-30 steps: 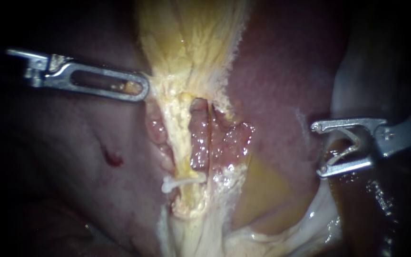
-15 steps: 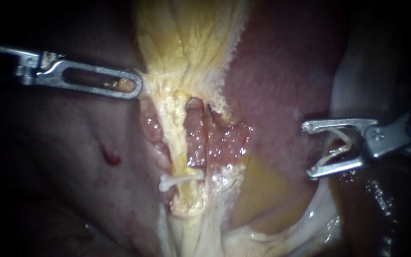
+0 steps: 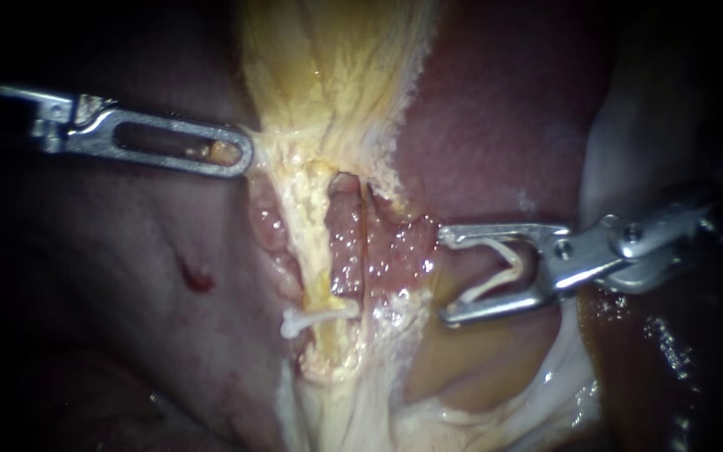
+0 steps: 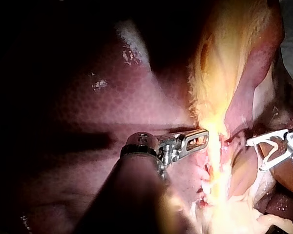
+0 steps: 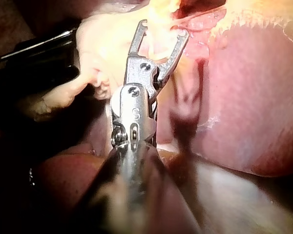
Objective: Clipping second clip left tube
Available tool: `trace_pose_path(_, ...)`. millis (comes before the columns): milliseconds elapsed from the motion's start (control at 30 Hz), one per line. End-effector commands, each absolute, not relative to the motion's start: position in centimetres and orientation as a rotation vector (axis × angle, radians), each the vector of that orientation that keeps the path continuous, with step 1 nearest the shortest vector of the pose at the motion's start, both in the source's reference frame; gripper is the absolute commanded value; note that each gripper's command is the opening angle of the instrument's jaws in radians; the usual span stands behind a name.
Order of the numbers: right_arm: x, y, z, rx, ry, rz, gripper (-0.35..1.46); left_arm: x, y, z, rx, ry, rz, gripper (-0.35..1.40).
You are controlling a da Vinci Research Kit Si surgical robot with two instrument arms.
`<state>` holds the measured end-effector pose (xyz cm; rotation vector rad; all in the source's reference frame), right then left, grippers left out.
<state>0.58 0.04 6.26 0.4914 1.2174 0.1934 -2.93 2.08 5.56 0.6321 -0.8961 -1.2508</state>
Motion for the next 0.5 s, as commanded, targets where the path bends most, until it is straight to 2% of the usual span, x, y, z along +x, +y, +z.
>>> trace_pose_path(33,0.62,0.02,6.29,0.497,1.219,0.195,0.5,-2.93,2.08,5.56,0.632,-0.896,-1.251,-0.35)
trace_pose_path(500,1.23,-0.16,6.67,0.541,1.227,0.222,0.5,-2.95,2.07,5.55,0.634,-0.896,-1.251,-0.35)
